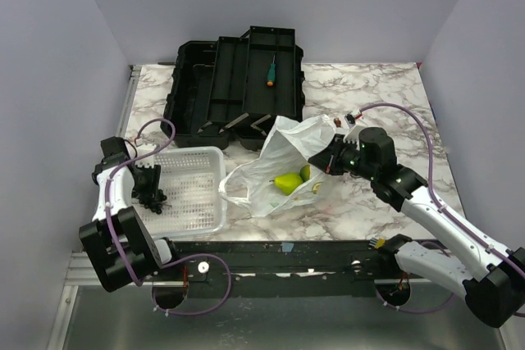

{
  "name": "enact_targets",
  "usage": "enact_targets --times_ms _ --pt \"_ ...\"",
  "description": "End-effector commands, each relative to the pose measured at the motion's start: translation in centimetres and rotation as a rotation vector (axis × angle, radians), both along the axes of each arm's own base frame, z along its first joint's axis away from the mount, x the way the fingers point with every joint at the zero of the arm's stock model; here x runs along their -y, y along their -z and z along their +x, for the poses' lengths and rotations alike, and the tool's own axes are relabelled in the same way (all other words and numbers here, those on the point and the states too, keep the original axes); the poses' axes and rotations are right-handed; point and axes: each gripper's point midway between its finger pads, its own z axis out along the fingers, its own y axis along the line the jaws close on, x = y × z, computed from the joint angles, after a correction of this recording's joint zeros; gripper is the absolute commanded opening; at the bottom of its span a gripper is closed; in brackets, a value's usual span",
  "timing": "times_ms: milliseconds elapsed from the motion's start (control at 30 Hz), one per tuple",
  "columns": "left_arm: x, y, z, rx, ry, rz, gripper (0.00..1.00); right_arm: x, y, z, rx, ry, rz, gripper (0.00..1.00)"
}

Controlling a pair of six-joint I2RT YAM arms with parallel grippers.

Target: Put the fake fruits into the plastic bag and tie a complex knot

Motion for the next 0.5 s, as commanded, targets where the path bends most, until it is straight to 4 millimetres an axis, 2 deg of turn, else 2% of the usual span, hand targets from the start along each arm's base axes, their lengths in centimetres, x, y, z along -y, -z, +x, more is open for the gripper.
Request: enact_targets --times_ms 0,133,200,267,333,400,467 --pt "0.8 0.8 -1.7 -0.038 0.054 -0.008 0.50 0.0 -0.4 0.3 0.024 -0.009 -0.001 0.01" --pt "0.1 1.1 -2.2 -0.053 0.013 0.034 0.88 -0.1 -0.6 0.3 0.028 -0.012 0.003 0.01" --pt "-0.1 1.4 -2.2 -0.054 0.001 0.044 0.97 -0.1 -0.6 0.3 0.029 -0.012 0.004 0.01" --pt "-0.2 1.9 -2.2 -0.071 -0.009 0.038 0.97 -0.1 -0.6 0.2 0.029 -0.012 0.005 0.01" --pt "0.0 2.1 -2.0 -0.086 -0.013 0.018 0.90 0.0 -0.6 0.3 0.031 -0.006 0.003 0.01" --pt "0.4 2.0 -1.6 -0.077 -0.007 -0.017 0.79 0.0 -0.7 0.2 0.034 -0.007 0.002 0.01" --pt "1.1 1.3 -0.9 -0.043 0.011 -0.053 0.61 0.1 -0.8 0.3 0.036 -0.004 0.000 0.01"
